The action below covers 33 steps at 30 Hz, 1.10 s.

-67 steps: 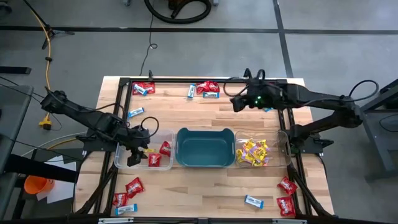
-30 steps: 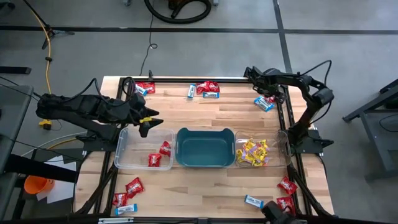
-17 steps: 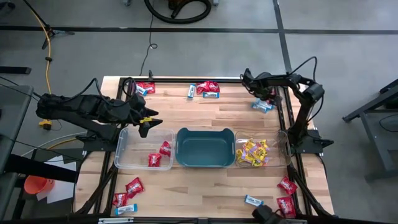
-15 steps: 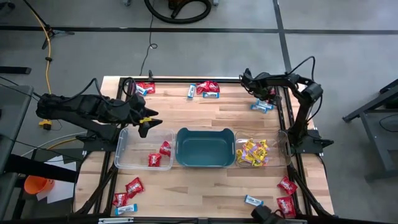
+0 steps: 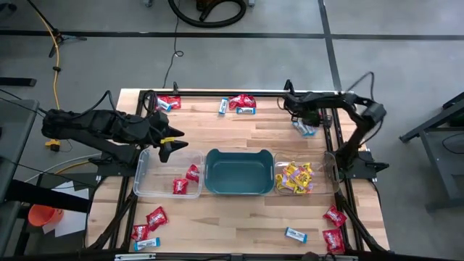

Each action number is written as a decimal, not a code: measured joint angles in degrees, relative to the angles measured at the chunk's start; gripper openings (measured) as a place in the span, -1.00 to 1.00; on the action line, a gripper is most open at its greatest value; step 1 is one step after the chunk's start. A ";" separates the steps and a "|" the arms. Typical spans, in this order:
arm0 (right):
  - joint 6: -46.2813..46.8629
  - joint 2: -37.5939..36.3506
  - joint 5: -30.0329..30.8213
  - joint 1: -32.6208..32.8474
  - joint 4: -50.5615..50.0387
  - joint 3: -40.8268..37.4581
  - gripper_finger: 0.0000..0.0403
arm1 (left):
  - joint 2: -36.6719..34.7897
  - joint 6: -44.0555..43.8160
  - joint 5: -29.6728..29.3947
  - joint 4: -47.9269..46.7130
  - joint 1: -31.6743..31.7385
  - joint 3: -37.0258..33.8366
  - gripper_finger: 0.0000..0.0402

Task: Sort candy
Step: Put the red candy into the left transparent bin

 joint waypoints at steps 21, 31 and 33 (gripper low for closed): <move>-15.18 -24.29 -12.56 35.41 63.23 -0.71 -1.00 | -7.86 27.17 -12.87 22.66 0.04 0.02 0.14; -16.76 0.28 -13.23 50.86 81.18 16.23 -1.00 | -9.56 27.97 -14.32 24.56 0.04 0.02 0.14; -21.51 5.28 -15.80 51.97 77.81 23.64 -1.00 | -9.80 27.97 -14.32 24.56 0.04 0.02 0.14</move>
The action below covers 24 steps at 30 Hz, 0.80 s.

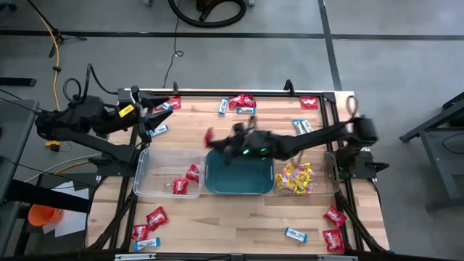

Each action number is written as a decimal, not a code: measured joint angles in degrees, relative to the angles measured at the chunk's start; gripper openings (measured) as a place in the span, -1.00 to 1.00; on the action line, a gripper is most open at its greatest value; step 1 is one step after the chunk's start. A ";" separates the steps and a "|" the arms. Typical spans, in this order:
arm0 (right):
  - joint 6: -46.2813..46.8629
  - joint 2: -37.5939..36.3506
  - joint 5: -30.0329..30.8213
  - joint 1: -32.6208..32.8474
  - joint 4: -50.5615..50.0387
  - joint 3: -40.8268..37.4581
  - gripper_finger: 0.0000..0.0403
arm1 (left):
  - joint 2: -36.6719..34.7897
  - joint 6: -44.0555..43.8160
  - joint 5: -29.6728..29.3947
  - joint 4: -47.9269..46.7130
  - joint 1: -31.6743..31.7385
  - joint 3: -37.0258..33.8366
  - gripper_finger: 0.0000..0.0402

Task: Sort candy
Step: Put the red candy into the left transparent bin

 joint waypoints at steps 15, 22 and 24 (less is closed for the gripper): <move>-18.30 26.48 -22.19 0.30 -47.88 45.12 -0.45 | 0.02 -0.06 -0.41 0.04 -0.02 0.00 0.14; -29.46 27.25 -22.27 -0.12 -64.10 53.51 0.08 | 0.32 -2.50 -5.11 0.34 -0.02 0.00 0.14; -34.31 26.45 -20.78 -0.19 -71.07 55.40 0.13 | 1.45 -2.46 -7.90 0.18 -0.02 0.00 0.14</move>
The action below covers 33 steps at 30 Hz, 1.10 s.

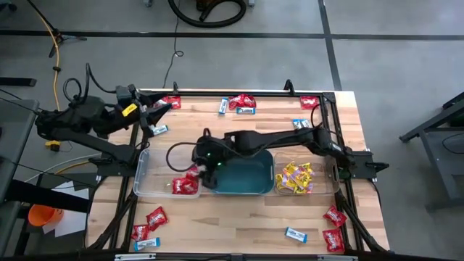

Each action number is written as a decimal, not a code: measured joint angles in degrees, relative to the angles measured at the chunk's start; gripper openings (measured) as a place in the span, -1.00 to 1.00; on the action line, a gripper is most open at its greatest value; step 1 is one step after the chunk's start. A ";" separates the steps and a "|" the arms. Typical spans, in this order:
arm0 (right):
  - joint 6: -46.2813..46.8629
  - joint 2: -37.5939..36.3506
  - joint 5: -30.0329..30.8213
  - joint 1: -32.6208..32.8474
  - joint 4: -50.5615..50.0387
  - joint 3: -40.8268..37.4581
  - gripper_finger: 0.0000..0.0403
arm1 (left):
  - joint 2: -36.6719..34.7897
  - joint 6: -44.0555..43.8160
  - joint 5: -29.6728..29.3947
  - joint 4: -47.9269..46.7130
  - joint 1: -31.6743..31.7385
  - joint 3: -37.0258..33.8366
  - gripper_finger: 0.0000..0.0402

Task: Sort candy
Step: Put the red candy into the left transparent bin

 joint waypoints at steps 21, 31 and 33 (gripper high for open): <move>22.40 -58.02 20.47 5.63 5.80 -60.01 0.15 | 24.00 -21.11 25.05 -9.21 -16.50 5.41 0.14; 33.95 -70.97 30.64 10.17 18.29 -75.53 0.15 | 46.38 -29.48 32.50 -47.69 -34.42 26.19 0.14; 33.92 -70.62 30.62 10.17 18.01 -76.08 0.15 | 49.81 -34.94 33.12 -50.07 -38.15 26.73 0.14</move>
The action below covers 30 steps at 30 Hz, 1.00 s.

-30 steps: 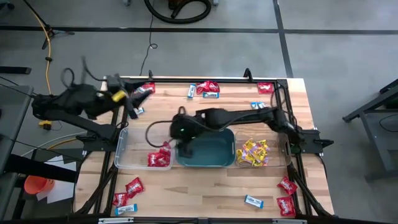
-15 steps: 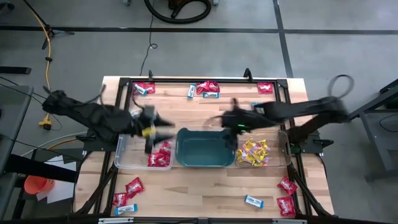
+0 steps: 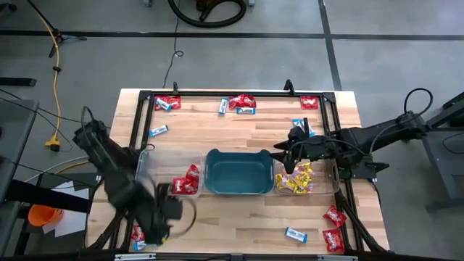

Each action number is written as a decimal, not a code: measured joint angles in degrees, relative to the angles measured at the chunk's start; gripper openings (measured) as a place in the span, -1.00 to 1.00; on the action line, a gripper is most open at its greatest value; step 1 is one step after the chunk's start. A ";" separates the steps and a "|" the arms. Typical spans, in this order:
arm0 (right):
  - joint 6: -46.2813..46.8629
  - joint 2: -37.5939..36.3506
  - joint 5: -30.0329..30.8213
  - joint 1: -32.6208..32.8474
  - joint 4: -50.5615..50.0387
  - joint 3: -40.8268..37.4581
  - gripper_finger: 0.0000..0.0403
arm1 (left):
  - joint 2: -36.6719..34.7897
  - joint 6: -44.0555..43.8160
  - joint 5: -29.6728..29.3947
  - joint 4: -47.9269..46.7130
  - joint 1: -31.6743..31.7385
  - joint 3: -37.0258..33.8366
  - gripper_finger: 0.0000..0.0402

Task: Sort candy
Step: Put the red candy into the left transparent bin

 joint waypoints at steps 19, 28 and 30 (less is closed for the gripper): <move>-0.58 2.95 -0.33 -0.48 0.10 -0.07 0.15 | 19.72 -37.22 13.49 1.14 -9.44 -6.26 0.14; 1.59 2.95 -2.10 -0.45 0.17 -0.07 0.15 | 12.62 -50.04 15.94 9.09 -6.42 -19.87 0.14; 2.56 2.95 -2.06 -0.39 0.13 -0.07 0.15 | 11.91 -51.99 15.47 9.76 -6.38 -21.73 0.14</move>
